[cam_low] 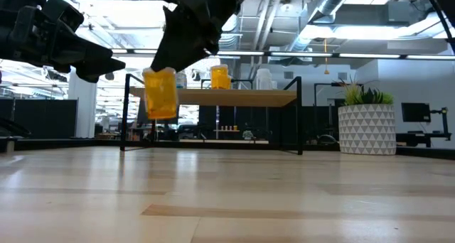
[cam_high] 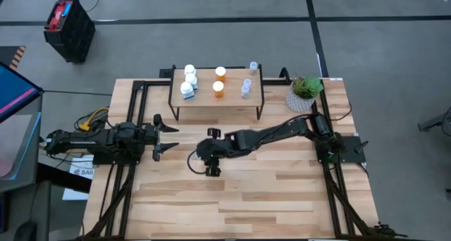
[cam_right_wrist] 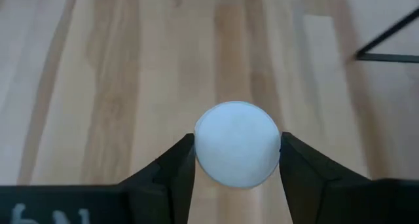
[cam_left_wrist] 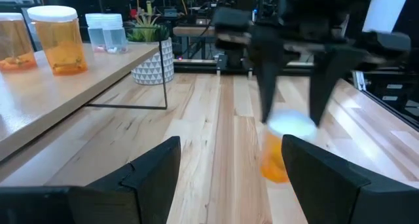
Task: Pick and place medicine bottles onto shelf by color
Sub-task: Put the orange pill bottle aligned with the other orange pill bottle on the shelf
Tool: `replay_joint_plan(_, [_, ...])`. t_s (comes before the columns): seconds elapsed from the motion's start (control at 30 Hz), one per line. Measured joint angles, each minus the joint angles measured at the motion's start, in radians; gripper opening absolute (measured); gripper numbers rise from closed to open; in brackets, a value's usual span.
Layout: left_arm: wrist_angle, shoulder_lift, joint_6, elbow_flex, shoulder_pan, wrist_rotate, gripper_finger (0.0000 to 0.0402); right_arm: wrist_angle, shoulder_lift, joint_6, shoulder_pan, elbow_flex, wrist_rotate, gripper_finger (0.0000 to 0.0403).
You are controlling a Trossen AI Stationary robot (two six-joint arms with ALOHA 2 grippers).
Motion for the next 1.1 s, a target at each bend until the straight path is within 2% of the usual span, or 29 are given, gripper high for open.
replay_joint_plan(0.4, [0.0, 0.0, 0.007, 0.0, 0.0, 0.0, 0.0254, -0.284, 0.0, -0.082, -0.089, 0.224, 0.0, 0.0195])
replay_joint_plan(0.7, [0.0, 0.0, 0.011, 0.0, 0.0, -0.002, 0.0254, -0.441, 0.0, -0.151, -0.208, 0.411, 0.0, 0.0198])
replay_joint_plan(1.1, [0.0, 0.0, 0.011, 0.0, 0.0, -0.003, 0.0254, -0.48, 0.0, -0.152, -0.37, 0.457, -0.006, 0.02])
